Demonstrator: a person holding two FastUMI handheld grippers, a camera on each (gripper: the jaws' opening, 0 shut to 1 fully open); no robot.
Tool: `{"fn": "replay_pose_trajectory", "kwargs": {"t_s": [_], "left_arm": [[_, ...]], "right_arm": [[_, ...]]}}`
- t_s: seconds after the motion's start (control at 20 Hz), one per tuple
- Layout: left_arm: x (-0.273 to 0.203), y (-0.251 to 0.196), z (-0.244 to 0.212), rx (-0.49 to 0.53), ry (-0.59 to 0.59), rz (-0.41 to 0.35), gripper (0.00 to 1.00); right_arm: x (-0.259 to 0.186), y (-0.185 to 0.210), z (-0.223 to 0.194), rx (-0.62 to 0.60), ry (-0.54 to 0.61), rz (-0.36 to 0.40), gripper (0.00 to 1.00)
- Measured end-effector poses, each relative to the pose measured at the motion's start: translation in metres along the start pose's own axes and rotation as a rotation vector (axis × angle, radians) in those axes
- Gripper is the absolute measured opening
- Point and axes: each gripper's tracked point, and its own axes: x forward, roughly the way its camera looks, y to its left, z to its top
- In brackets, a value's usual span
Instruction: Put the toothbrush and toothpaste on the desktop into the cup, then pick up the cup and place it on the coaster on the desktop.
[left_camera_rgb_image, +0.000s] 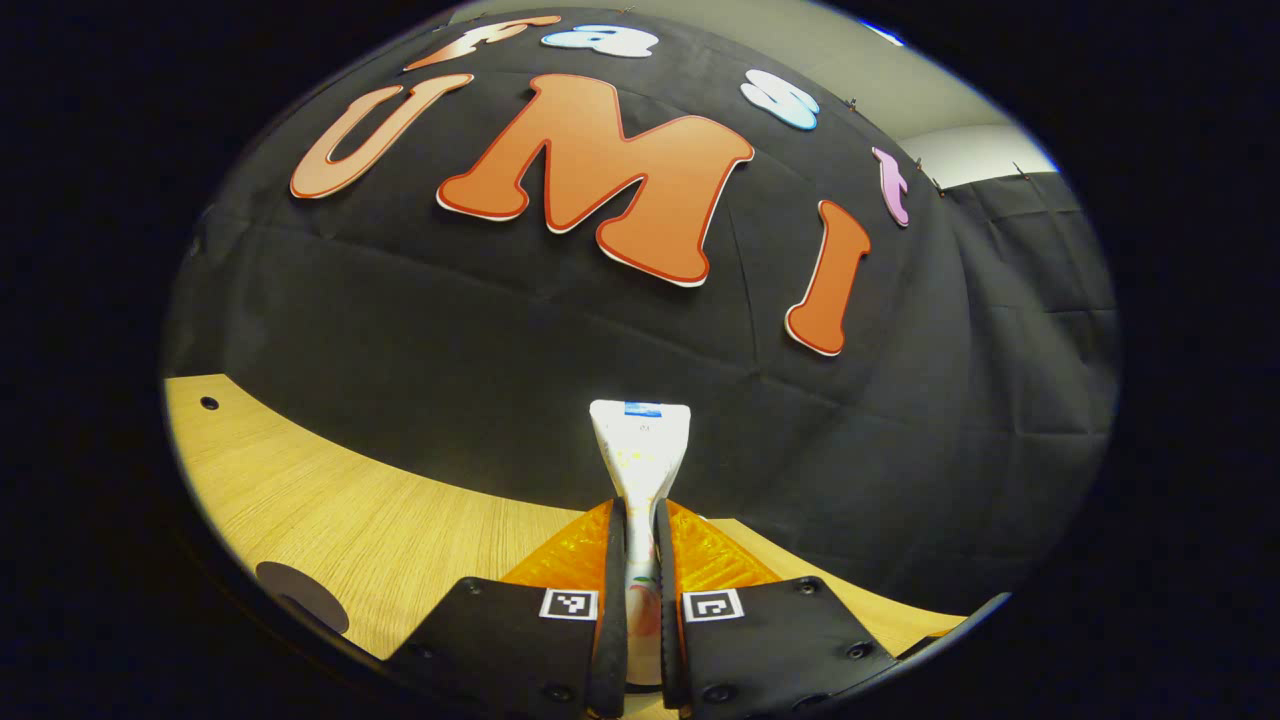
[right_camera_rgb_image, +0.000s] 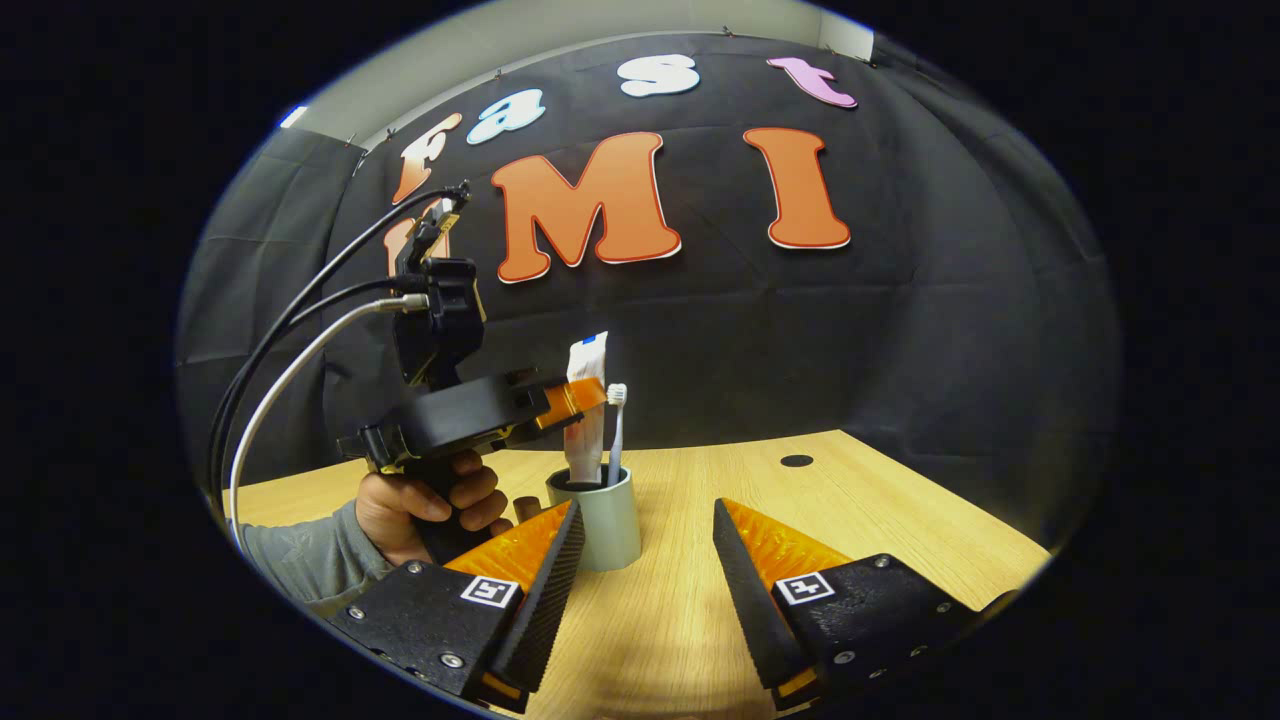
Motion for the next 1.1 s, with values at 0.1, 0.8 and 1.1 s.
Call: {"fn": "replay_pose_trajectory", "kwargs": {"t_s": [0.1,0.8,1.1], "left_arm": [[-0.001,0.0,-0.005,0.024,0.008,0.005,0.19],[-0.031,-0.012,-0.007,0.125,0.105,-0.073,0.73],[-0.061,-0.007,0.038,0.172,0.056,-0.087,0.93]], "right_arm": [[-0.001,-0.002,0.0,0.002,-0.002,-0.002,0.79],[-0.013,0.008,0.005,-0.039,0.018,-0.007,0.79],[-0.012,0.012,0.009,-0.067,0.036,-0.036,0.78]]}}
